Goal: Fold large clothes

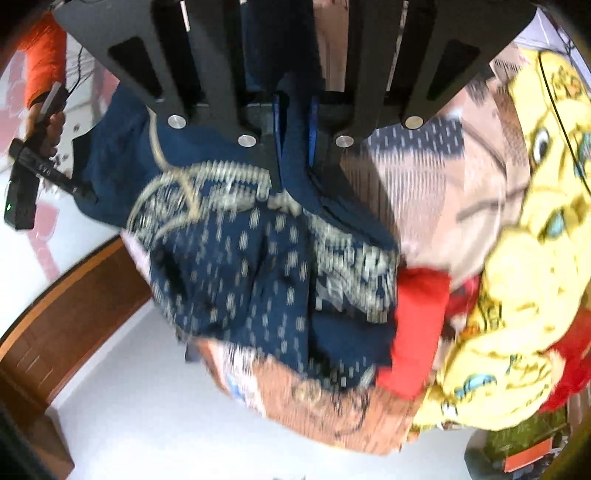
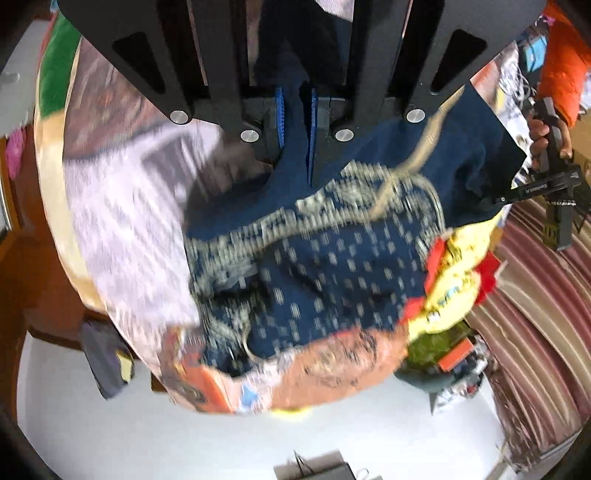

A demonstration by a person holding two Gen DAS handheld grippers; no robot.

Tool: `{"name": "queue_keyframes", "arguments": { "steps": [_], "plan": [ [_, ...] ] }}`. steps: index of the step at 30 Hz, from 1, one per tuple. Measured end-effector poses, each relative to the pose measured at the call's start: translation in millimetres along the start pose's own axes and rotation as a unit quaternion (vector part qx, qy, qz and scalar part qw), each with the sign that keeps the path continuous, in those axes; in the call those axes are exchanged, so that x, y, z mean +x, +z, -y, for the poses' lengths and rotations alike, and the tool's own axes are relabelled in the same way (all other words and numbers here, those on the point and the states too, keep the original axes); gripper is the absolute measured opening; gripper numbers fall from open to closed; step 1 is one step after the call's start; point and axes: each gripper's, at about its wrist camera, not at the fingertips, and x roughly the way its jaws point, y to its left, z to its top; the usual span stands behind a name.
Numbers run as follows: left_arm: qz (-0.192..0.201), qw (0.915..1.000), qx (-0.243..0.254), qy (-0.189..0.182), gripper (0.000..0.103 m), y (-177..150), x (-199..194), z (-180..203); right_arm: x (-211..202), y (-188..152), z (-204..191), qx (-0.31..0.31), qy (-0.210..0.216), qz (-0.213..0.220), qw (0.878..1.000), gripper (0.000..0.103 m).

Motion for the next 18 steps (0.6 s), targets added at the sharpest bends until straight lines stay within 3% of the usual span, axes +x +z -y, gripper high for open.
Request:
{"name": "queue_keyframes", "arguments": {
  "steps": [6, 13, 18],
  "plan": [
    [0.066, 0.9976, -0.008, -0.02, 0.009, 71.0, -20.3, 2.4, 0.5, 55.2, -4.3, -0.027, -0.014, 0.046, 0.998, 0.009],
    [0.126, 0.9913, 0.013, 0.036, 0.008, 143.6, -5.0, 7.1, 17.5, 126.5, 17.0, -0.011, -0.035, 0.088, 0.995, 0.008],
    [0.123, 0.9888, -0.016, 0.082, 0.009, 181.2, 45.0, -22.5, 56.9, 159.0, 43.6, 0.013, -0.06, 0.083, 0.995, 0.008]
  ]
}}
